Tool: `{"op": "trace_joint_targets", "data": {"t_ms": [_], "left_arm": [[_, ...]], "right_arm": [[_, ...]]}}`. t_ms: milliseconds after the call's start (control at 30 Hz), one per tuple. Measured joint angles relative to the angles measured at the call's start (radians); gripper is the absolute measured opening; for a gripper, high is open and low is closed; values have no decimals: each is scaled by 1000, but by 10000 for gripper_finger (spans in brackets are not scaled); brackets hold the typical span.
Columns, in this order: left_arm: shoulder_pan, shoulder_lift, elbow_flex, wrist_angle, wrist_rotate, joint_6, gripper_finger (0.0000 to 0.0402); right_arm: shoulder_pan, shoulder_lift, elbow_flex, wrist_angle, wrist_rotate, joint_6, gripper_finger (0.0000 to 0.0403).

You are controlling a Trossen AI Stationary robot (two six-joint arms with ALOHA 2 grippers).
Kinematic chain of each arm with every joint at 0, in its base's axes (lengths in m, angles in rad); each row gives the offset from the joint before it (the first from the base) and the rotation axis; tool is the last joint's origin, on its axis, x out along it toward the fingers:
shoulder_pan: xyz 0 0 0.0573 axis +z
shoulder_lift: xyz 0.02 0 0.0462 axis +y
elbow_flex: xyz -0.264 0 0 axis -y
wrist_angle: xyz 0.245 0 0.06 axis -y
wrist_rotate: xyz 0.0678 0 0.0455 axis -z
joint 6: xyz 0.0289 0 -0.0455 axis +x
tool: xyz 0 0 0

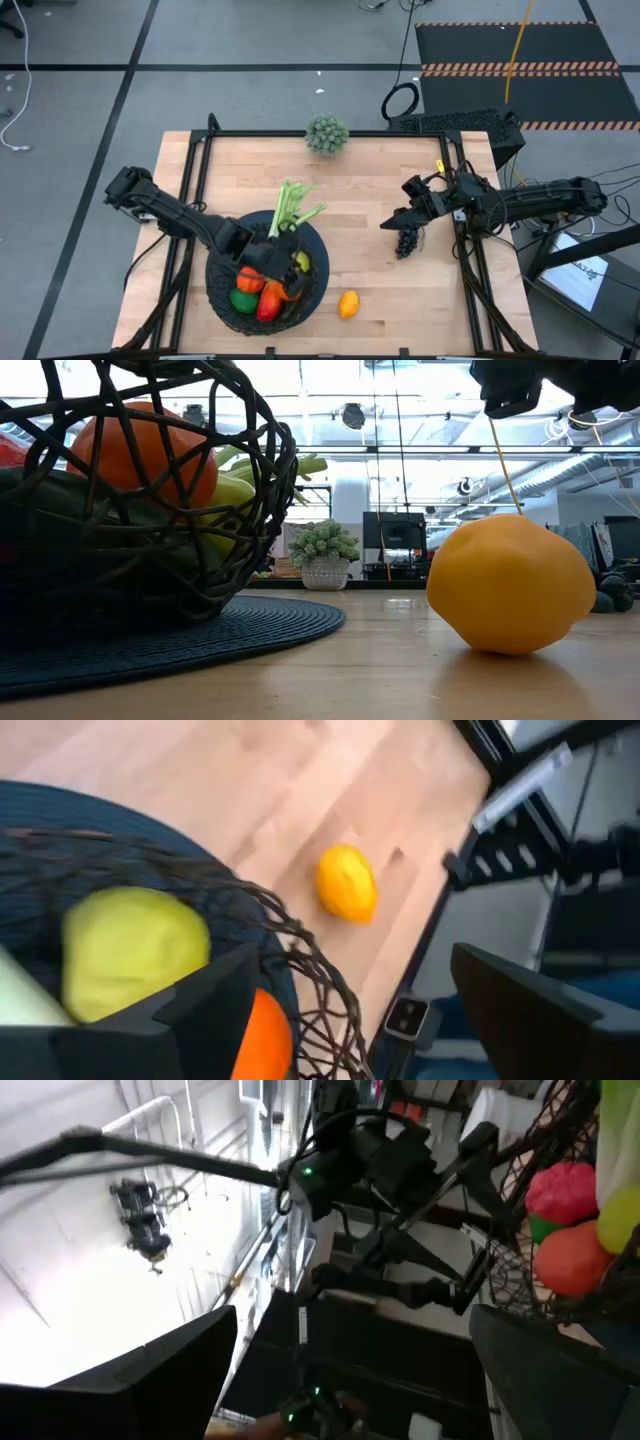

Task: Build produce basket
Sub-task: Put the yellow lemon into the black wire basket

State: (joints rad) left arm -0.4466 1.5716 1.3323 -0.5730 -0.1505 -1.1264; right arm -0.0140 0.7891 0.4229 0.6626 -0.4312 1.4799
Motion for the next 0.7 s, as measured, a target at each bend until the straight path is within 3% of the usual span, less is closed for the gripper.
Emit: {"op": "trace_joint_targets", "data": {"t_ms": [233, 433, 600, 700], "left_arm": [[63, -37, 4, 28, 39, -34, 275], [93, -49, 3, 29, 46, 53, 232], [100, -47, 4, 28, 48, 126, 203], [100, -49, 4, 30, 48, 151, 191]], "right_arm": [[67, 3, 31, -107, 154, -132, 391], [221, 50, 198, -335, 283, -346, 391], [377, 170, 399, -516, 389, -682, 391], [433, 261, 455, -528, 409, -878, 391]]}}
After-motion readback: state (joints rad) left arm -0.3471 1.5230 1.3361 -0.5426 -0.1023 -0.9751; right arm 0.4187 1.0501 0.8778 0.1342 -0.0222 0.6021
